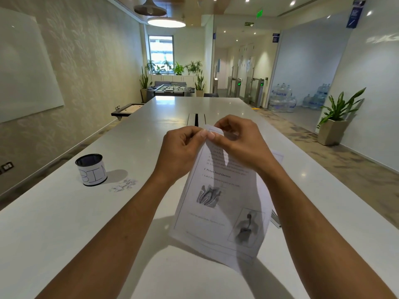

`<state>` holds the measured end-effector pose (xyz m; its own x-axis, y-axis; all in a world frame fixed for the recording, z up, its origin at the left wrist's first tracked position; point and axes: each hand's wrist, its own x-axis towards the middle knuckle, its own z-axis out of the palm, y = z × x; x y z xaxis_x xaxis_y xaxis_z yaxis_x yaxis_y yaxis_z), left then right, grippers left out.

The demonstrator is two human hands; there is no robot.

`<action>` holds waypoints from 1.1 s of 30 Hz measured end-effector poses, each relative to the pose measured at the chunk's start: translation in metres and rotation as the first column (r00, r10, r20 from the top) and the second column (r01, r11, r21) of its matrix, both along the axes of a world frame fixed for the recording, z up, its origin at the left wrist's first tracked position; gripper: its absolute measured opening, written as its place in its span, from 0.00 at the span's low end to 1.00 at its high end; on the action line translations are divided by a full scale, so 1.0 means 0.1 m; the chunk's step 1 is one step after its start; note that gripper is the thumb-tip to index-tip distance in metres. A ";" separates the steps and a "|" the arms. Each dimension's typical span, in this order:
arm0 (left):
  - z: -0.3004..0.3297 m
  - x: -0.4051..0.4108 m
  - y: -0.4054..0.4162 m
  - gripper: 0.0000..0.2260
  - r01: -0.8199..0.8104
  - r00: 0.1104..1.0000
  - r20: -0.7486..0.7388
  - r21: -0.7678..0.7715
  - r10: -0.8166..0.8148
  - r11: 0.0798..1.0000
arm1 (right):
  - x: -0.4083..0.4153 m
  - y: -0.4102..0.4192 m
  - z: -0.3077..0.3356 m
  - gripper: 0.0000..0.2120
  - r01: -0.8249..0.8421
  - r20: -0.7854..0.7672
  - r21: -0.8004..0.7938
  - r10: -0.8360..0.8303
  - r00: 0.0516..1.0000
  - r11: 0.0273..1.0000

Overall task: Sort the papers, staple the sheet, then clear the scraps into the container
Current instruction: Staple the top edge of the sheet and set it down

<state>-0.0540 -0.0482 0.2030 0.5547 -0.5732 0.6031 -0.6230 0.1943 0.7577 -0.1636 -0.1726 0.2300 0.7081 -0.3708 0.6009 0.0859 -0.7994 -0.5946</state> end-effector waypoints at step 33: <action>-0.05 -0.18 -0.27 0.13 -0.283 0.952 -0.107 0.055 0.288 0.957 | 0.11 0.22 -0.83 0.25 0.223 0.130 -0.088 -0.211 0.969 0.971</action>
